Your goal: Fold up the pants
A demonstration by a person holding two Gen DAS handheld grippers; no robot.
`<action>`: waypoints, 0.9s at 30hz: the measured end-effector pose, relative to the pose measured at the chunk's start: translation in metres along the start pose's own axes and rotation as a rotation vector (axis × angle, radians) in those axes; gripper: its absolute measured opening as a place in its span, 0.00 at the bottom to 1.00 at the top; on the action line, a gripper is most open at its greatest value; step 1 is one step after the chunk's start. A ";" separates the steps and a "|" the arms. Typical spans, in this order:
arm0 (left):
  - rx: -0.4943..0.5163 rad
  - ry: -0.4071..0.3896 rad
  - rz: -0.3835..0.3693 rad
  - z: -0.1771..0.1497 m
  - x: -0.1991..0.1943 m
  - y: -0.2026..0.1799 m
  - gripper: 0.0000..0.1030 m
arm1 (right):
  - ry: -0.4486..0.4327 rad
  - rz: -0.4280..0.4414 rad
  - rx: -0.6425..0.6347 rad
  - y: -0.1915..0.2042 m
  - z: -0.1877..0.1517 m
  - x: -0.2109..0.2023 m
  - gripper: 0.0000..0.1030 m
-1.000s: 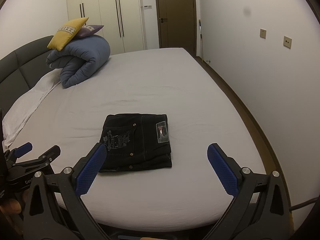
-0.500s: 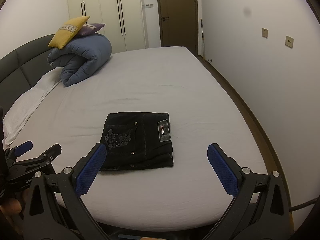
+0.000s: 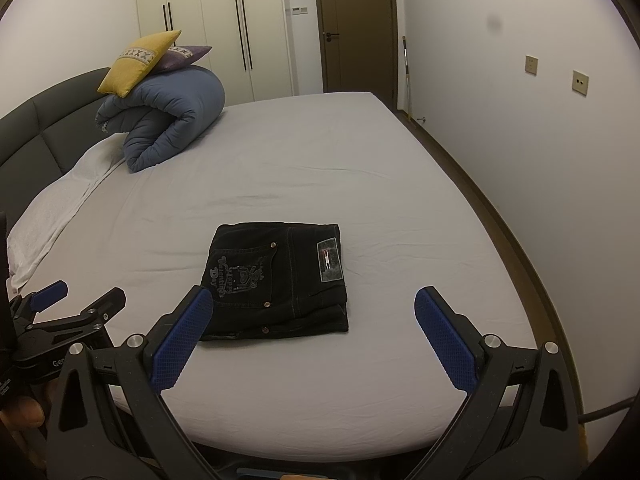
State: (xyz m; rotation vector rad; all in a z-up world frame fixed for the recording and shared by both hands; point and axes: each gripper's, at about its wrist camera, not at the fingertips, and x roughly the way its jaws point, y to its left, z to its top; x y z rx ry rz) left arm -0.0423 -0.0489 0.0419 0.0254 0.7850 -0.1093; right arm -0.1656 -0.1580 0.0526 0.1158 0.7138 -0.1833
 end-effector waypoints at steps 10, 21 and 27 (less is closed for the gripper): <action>0.008 0.000 -0.008 0.001 0.001 0.002 1.00 | 0.001 0.004 0.001 0.002 -0.002 0.002 1.00; 0.015 0.004 -0.018 0.001 0.002 0.004 1.00 | 0.004 0.012 -0.001 0.005 -0.005 0.003 1.00; 0.016 0.004 -0.014 0.001 0.002 0.002 1.00 | 0.004 0.014 -0.004 0.007 -0.006 0.002 1.00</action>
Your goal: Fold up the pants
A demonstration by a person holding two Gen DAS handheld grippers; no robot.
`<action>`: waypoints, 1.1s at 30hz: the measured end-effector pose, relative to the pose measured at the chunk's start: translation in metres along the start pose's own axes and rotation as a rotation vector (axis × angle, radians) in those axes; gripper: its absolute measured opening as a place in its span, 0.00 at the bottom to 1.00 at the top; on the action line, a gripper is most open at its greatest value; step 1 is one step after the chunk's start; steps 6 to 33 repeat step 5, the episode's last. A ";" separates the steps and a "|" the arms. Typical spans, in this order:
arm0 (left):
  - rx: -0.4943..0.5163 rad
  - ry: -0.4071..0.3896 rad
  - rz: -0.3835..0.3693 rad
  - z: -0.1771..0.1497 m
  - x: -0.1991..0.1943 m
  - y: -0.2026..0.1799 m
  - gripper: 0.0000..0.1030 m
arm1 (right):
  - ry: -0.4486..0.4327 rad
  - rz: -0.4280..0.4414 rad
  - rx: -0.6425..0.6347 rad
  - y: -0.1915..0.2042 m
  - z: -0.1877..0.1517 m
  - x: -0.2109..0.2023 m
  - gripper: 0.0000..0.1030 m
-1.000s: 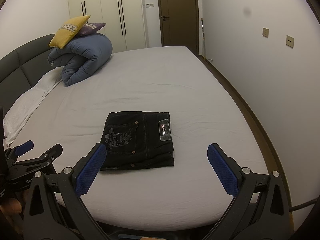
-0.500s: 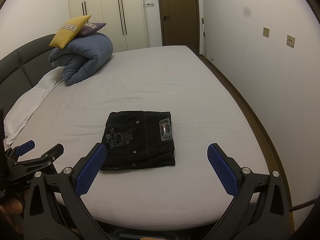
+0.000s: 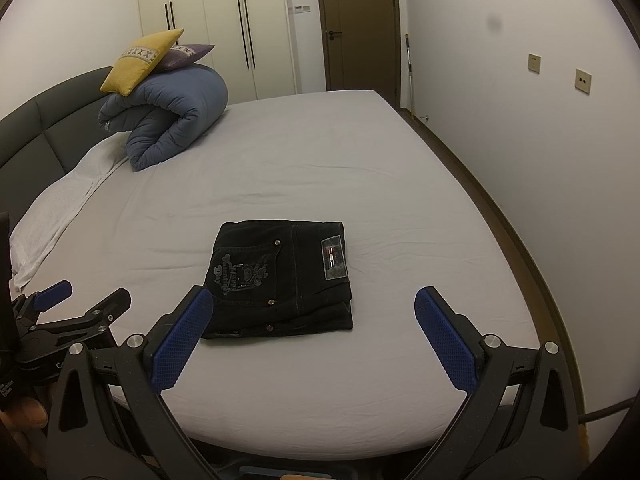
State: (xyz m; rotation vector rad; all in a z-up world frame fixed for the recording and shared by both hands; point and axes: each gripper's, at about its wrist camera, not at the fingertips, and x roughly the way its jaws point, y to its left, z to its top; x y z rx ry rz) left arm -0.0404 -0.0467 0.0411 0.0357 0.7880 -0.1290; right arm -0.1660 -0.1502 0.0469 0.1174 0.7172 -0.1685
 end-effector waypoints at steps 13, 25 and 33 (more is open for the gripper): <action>0.009 -0.007 -0.003 -0.001 0.001 0.002 1.00 | 0.001 0.002 0.002 0.002 -0.001 0.000 1.00; 0.009 -0.007 -0.003 -0.001 0.001 0.002 1.00 | 0.001 0.002 0.002 0.002 -0.001 0.000 1.00; 0.009 -0.007 -0.003 -0.001 0.001 0.002 1.00 | 0.001 0.002 0.002 0.002 -0.001 0.000 1.00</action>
